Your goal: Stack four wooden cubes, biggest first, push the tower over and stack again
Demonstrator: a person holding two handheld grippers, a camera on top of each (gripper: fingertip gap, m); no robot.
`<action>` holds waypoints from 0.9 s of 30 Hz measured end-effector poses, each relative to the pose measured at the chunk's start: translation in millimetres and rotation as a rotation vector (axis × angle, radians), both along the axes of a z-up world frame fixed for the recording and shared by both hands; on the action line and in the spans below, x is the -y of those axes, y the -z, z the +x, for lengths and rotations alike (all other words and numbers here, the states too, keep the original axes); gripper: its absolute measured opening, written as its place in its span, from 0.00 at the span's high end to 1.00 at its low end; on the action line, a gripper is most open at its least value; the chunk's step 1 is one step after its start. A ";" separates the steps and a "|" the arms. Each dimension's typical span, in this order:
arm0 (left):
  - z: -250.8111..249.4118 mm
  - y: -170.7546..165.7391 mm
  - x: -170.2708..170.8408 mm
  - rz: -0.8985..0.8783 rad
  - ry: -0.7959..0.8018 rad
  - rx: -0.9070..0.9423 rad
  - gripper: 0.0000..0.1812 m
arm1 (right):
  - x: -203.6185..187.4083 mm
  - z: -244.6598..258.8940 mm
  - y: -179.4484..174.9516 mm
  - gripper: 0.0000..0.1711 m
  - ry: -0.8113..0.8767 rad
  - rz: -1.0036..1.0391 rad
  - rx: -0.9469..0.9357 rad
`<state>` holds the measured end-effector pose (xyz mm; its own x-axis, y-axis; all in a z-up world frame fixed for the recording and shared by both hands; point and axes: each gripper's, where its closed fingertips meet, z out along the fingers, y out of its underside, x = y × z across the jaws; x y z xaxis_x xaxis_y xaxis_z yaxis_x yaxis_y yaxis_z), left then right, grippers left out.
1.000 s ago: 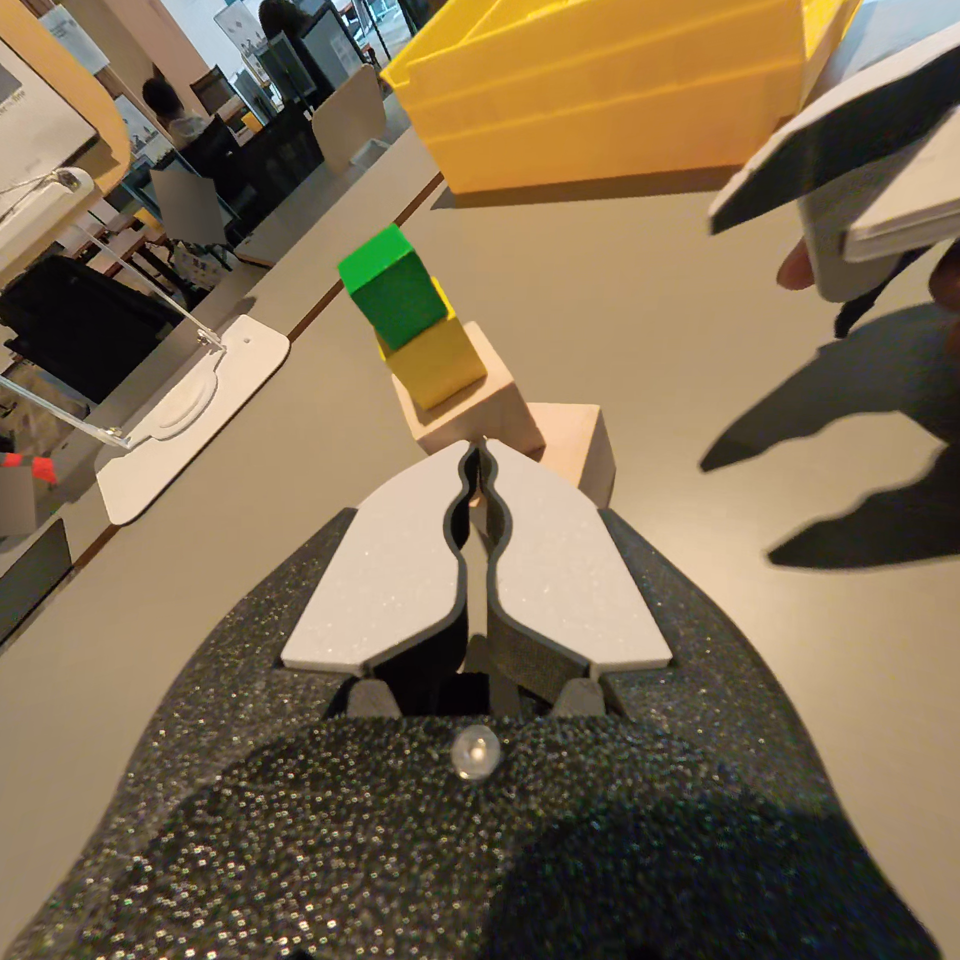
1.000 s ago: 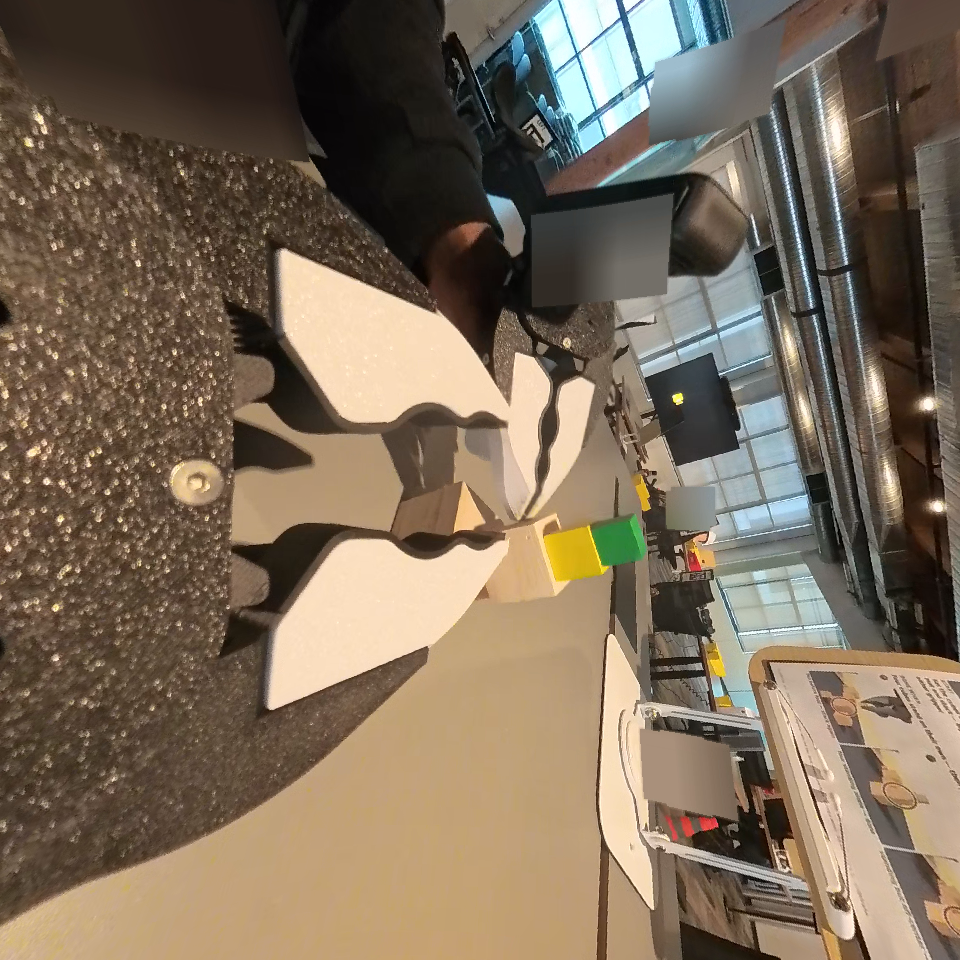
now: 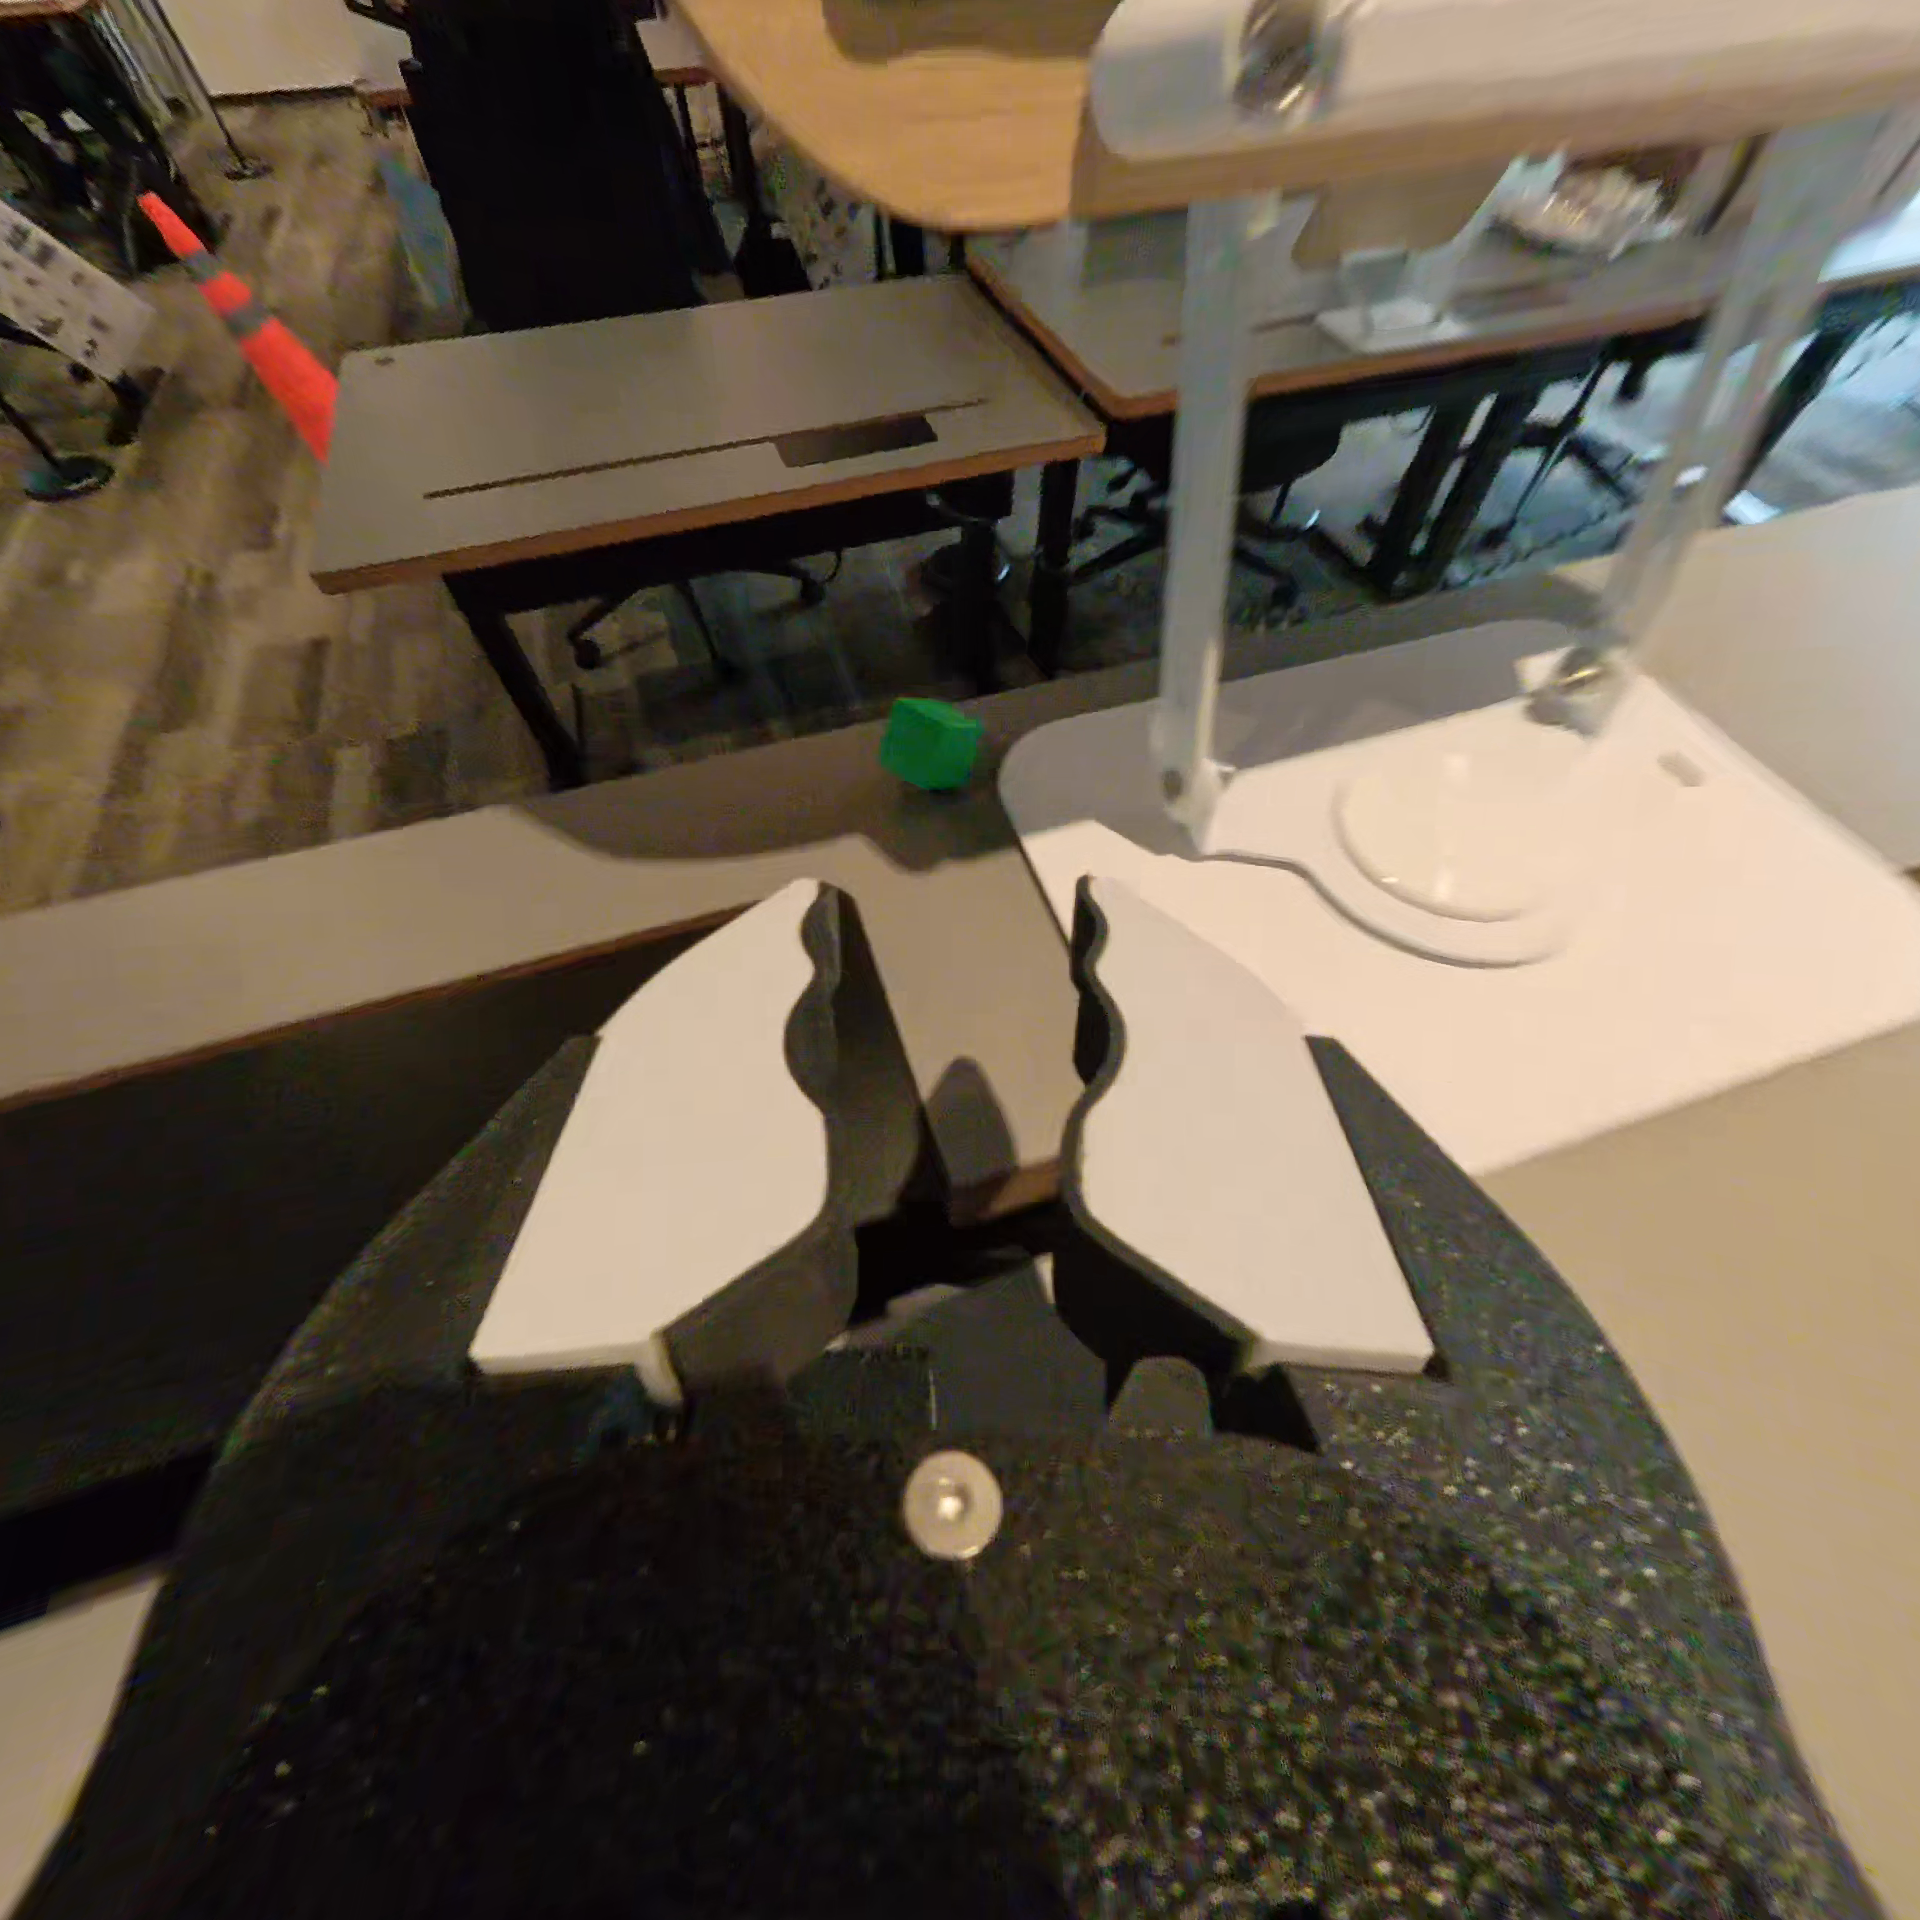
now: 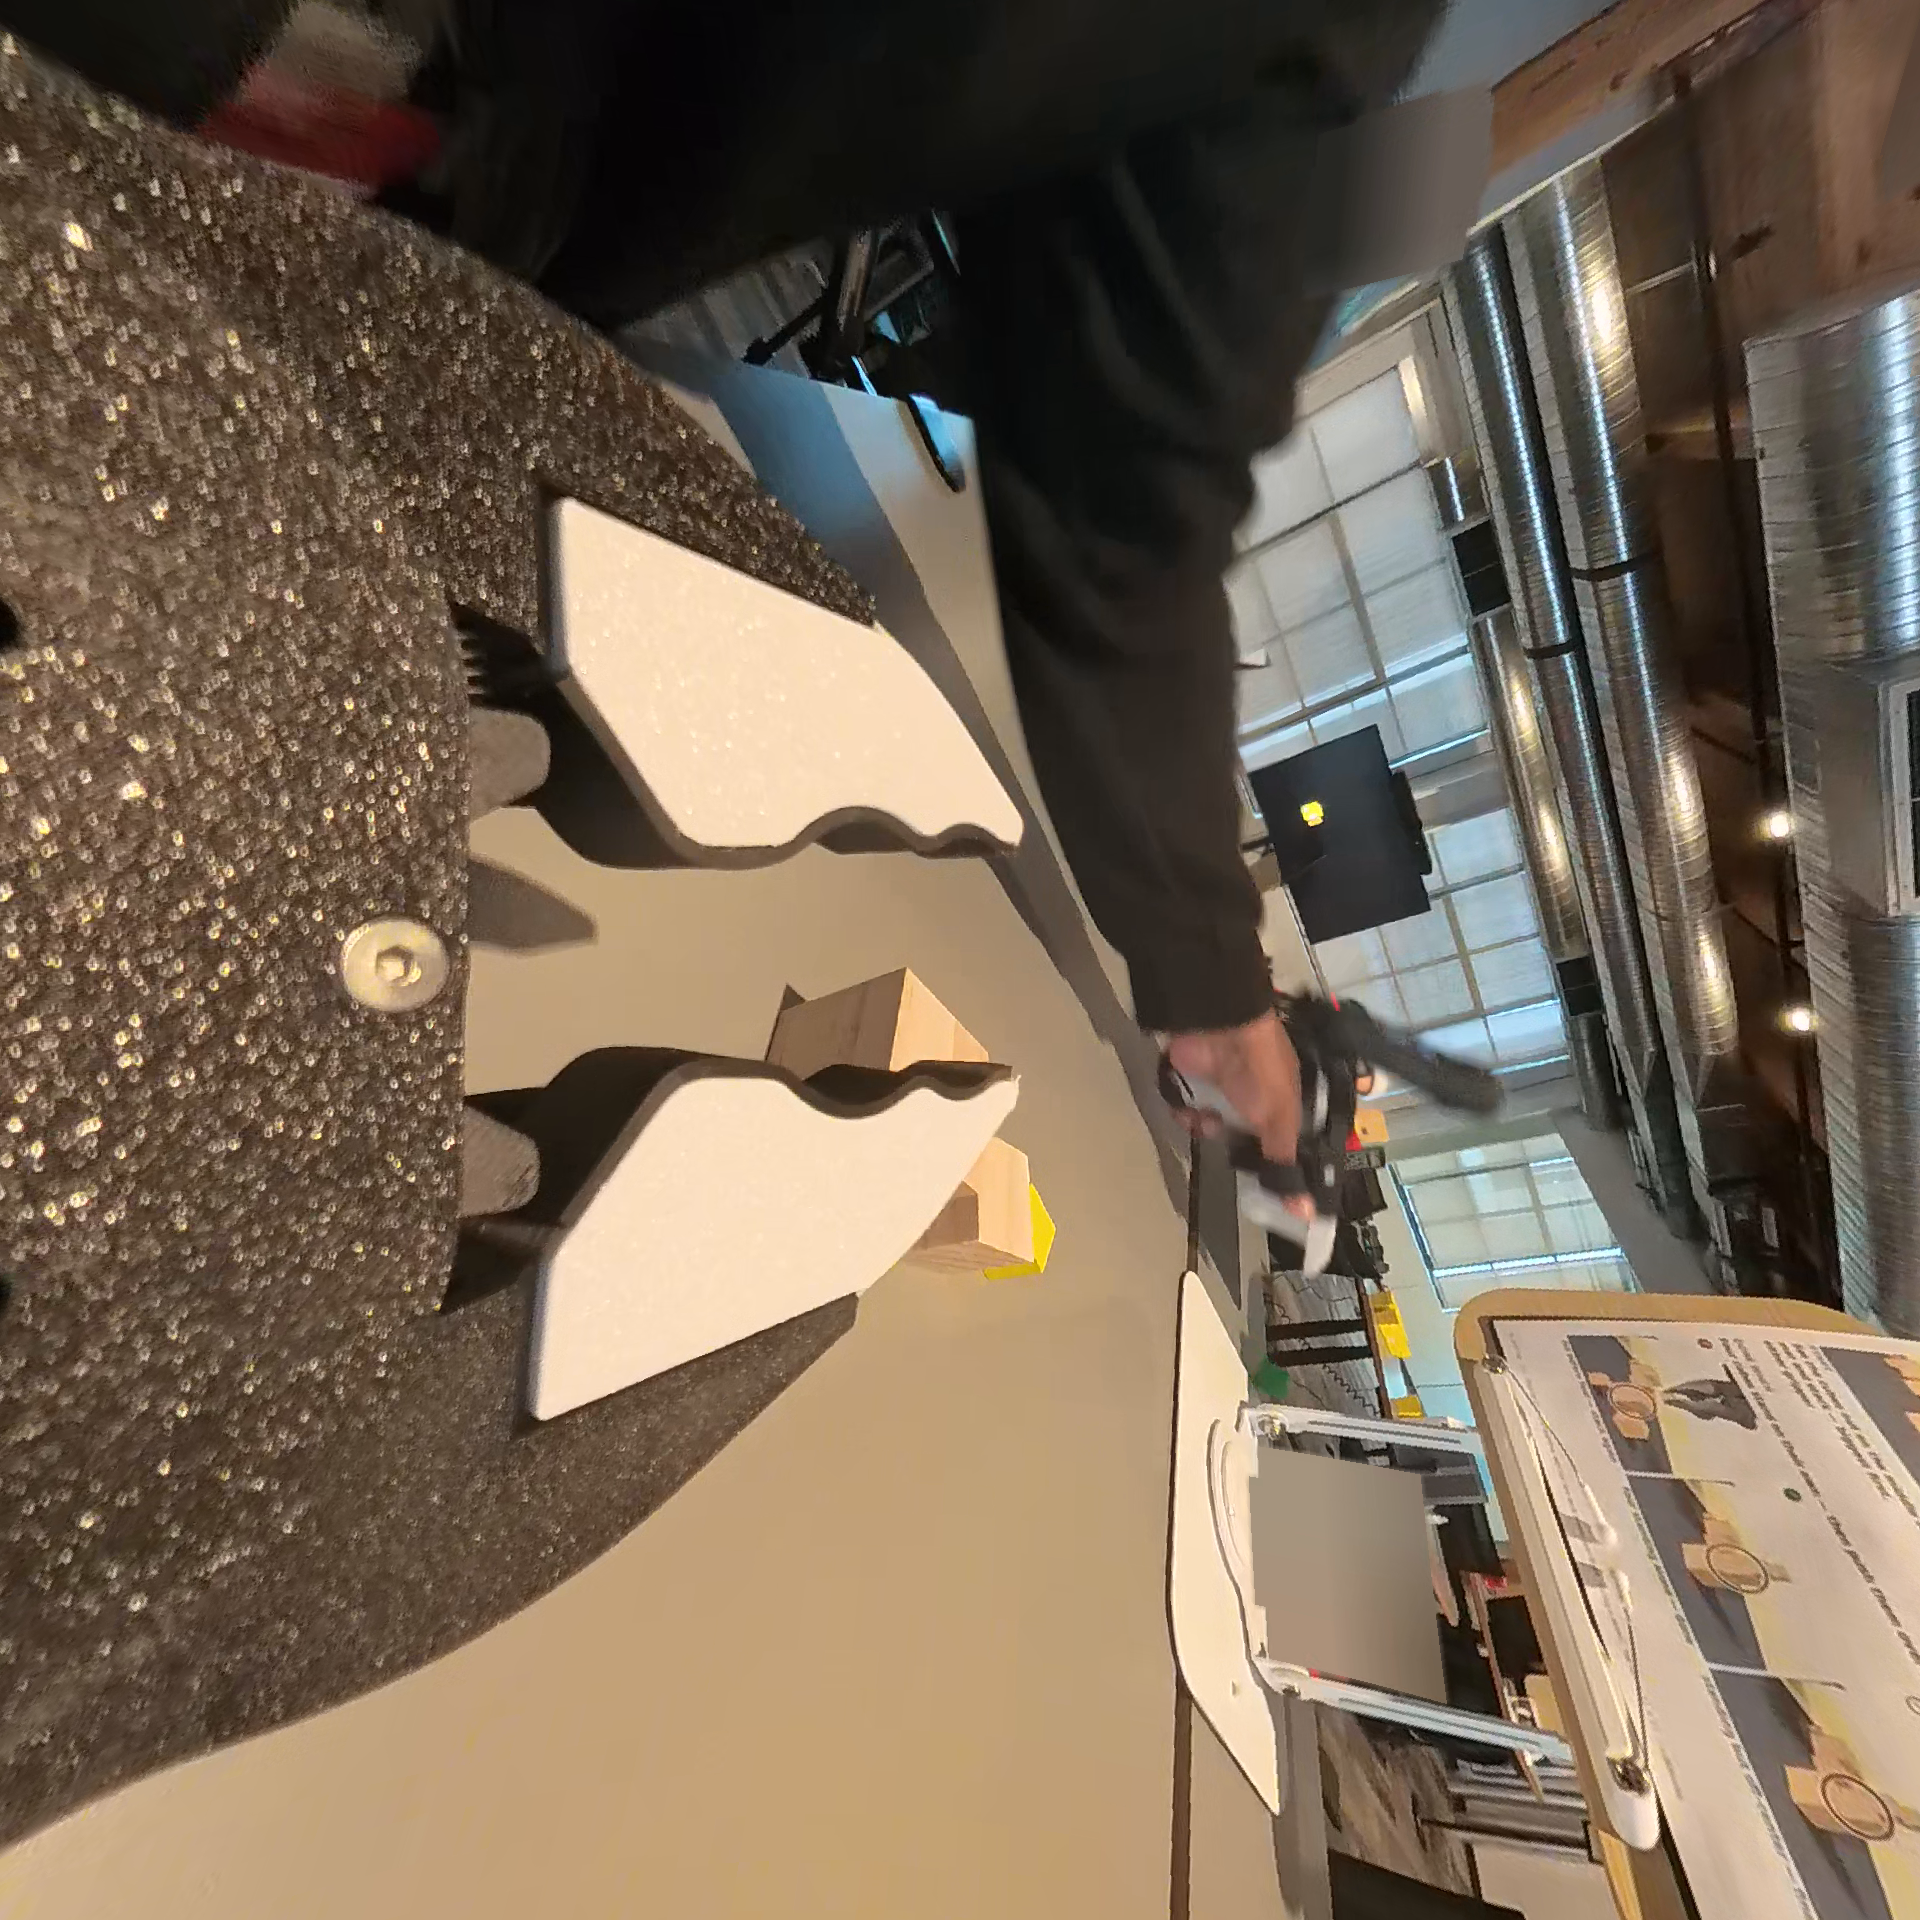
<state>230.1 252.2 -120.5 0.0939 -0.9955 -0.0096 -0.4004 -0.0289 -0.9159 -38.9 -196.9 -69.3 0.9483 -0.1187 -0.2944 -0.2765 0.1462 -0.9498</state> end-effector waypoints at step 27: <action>68.4 15.9 -30.0 0.146 0.286 -0.021 0.67 | 0.4 -4.2 -2.6 0.78 -0.001 0.015 0.037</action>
<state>298.4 282.2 -136.4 -0.1917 -0.9694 -0.1532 -0.3921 0.2187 -0.8936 -43.1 -197.3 -66.7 0.9586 -0.1134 -0.2613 -0.2419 0.1601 -0.9570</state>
